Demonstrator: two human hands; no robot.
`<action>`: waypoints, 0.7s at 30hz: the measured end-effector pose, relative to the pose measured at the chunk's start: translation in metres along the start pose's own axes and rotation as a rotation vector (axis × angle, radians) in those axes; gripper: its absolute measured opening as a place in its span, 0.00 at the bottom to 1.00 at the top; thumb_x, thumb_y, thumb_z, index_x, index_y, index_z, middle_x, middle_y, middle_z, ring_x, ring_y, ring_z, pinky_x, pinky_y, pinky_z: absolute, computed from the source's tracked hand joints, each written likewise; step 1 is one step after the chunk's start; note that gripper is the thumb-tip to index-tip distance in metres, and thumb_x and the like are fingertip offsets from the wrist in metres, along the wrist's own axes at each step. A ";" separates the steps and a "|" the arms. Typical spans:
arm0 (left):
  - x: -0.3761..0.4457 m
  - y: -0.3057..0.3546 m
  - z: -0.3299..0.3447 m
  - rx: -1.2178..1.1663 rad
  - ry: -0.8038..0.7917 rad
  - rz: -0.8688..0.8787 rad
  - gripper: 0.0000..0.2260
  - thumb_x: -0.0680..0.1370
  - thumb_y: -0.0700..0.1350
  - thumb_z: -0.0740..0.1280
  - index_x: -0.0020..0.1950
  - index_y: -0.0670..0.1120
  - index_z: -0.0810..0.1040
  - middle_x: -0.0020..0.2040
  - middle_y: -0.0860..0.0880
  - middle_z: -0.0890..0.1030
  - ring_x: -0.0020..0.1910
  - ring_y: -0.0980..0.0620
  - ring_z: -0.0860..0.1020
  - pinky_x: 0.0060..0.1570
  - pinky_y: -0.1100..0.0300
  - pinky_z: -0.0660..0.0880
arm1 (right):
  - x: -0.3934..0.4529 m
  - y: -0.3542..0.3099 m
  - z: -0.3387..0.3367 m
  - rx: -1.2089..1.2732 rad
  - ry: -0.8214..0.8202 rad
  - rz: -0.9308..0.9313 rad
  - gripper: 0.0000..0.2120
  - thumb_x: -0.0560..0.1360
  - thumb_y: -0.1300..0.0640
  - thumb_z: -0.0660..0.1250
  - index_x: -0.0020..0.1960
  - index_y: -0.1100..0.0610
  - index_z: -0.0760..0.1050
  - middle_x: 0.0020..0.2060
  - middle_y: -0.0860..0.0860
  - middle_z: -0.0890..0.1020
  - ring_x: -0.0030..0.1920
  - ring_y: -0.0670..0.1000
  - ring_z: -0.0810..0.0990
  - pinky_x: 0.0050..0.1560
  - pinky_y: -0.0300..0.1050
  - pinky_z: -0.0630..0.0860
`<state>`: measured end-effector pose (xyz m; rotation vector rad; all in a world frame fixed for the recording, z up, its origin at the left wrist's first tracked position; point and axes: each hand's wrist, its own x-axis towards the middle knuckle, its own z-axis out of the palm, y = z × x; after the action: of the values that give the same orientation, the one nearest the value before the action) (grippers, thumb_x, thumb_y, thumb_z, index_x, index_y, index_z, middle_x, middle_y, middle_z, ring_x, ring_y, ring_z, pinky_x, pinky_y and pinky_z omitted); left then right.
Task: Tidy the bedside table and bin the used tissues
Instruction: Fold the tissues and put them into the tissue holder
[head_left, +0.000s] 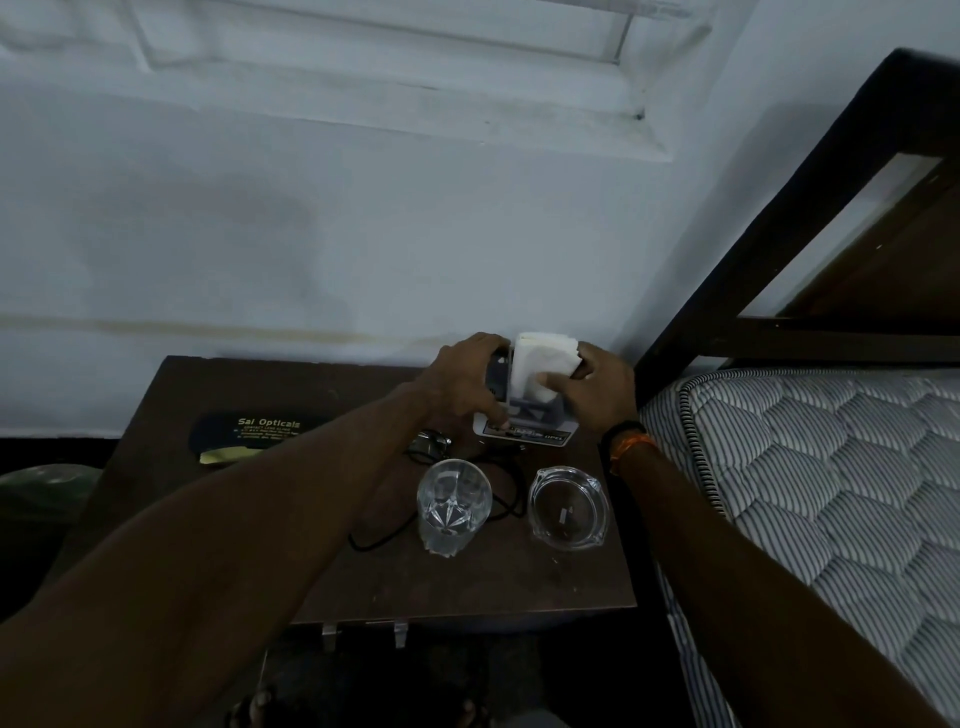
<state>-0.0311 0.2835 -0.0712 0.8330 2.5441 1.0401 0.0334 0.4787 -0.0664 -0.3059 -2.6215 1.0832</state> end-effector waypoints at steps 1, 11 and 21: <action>0.000 0.000 0.000 -0.003 -0.004 -0.002 0.45 0.54 0.49 0.83 0.68 0.46 0.70 0.64 0.49 0.75 0.61 0.49 0.74 0.61 0.48 0.72 | 0.000 0.000 0.001 0.003 -0.004 0.013 0.16 0.66 0.54 0.79 0.53 0.57 0.83 0.42 0.51 0.86 0.43 0.50 0.83 0.44 0.42 0.80; -0.006 -0.002 0.001 0.013 -0.001 -0.021 0.53 0.55 0.53 0.83 0.74 0.42 0.63 0.74 0.43 0.64 0.72 0.44 0.64 0.70 0.49 0.65 | -0.005 -0.007 0.001 -0.070 0.014 0.074 0.29 0.64 0.65 0.74 0.64 0.56 0.74 0.55 0.54 0.83 0.54 0.54 0.81 0.51 0.42 0.76; -0.052 -0.026 -0.039 -0.113 0.044 -0.181 0.25 0.74 0.41 0.70 0.70 0.44 0.70 0.68 0.45 0.73 0.68 0.48 0.71 0.60 0.61 0.67 | -0.065 -0.073 -0.006 0.179 0.077 -0.160 0.04 0.75 0.58 0.67 0.49 0.55 0.79 0.44 0.49 0.83 0.45 0.48 0.82 0.49 0.50 0.81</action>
<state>-0.0176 0.2164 -0.0603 0.5444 2.5138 1.1415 0.0895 0.4121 -0.0222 -0.0948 -2.4146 1.2137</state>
